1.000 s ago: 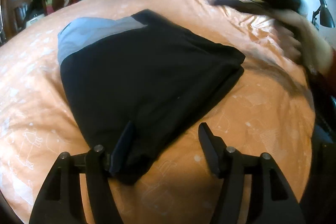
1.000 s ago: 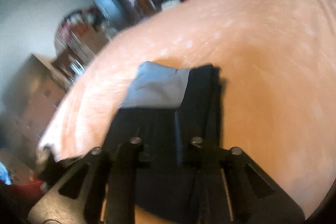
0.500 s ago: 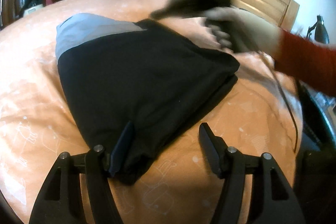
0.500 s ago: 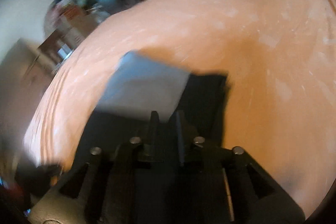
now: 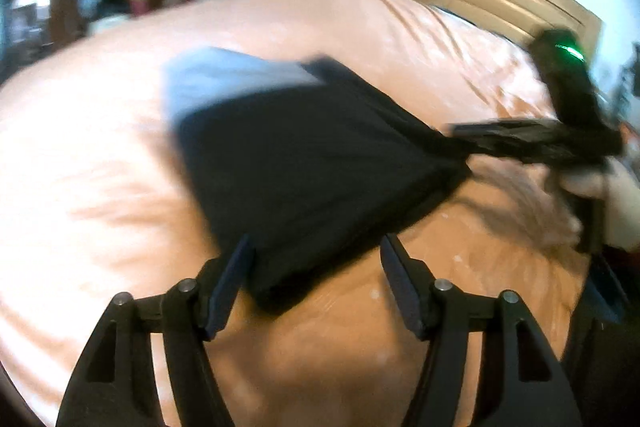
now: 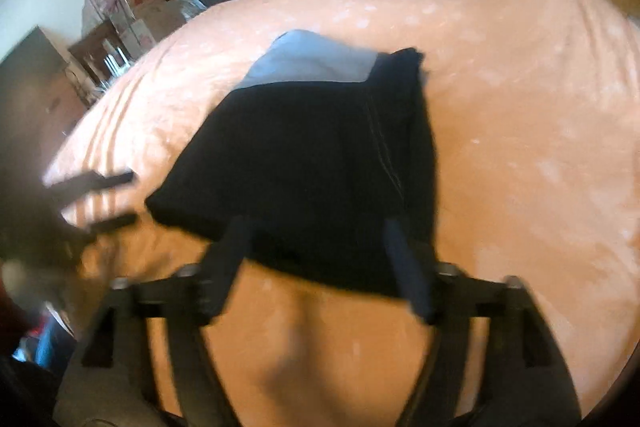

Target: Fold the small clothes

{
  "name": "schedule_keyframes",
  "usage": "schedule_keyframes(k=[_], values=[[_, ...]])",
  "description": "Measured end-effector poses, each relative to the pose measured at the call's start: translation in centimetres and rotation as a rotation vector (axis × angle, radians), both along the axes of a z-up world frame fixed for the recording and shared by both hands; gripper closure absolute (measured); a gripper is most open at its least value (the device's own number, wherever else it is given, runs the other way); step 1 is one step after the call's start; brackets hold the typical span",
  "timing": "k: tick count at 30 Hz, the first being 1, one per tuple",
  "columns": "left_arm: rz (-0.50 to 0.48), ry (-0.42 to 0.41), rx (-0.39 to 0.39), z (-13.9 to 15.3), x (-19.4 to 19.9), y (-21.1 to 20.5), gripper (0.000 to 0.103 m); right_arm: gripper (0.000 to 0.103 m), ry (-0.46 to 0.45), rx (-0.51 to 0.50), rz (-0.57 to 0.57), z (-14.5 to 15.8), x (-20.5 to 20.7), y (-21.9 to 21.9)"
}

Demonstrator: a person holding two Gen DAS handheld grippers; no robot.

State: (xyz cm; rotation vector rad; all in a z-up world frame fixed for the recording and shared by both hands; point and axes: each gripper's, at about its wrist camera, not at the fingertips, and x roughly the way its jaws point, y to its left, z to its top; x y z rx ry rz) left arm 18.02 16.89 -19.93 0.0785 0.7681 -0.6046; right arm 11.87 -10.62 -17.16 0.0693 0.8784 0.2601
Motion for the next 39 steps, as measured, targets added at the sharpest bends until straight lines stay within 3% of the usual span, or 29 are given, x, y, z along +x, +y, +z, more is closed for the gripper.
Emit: schedule_keyframes(k=[2, 5, 8, 13, 24, 30, 39], values=[[0.12, 0.002, 0.045, -0.2, -0.7, 2.0, 0.016, 0.018, 0.004, -0.058, -0.043, -0.5, -2.8, 0.0], [0.333, 0.106, 0.098, -2.6, -0.4, 5.3, 0.012, 0.015, 0.033, -0.106, -0.112, -2.2, -5.1, -0.3], [0.45, 0.21, 0.178, -5.5, 0.5, 6.2, 0.001, 0.015, 0.092, -0.133, -0.187, -4.3, -7.0, -0.5], [0.459, 0.181, 0.176, -5.8, 0.2, 5.9, 0.0, 0.0, 0.069, -0.204, -0.182, -6.0, -7.8, 0.9], [0.516, 0.166, 0.129, -6.1, 0.4, 6.0, 0.0, 0.0, 0.036, -0.264, -0.184, -6.6, -7.5, 2.3], [0.514, 0.138, 0.125, -6.4, 0.2, 5.9, 0.0, 0.0, 0.045, -0.181, -0.202, -7.0, -6.6, 1.2], [0.507, 0.122, 0.143, -6.7, 0.3, 6.0, 0.0, 0.0, 0.041, -0.165, -0.2, -7.2, -6.6, 1.1]])
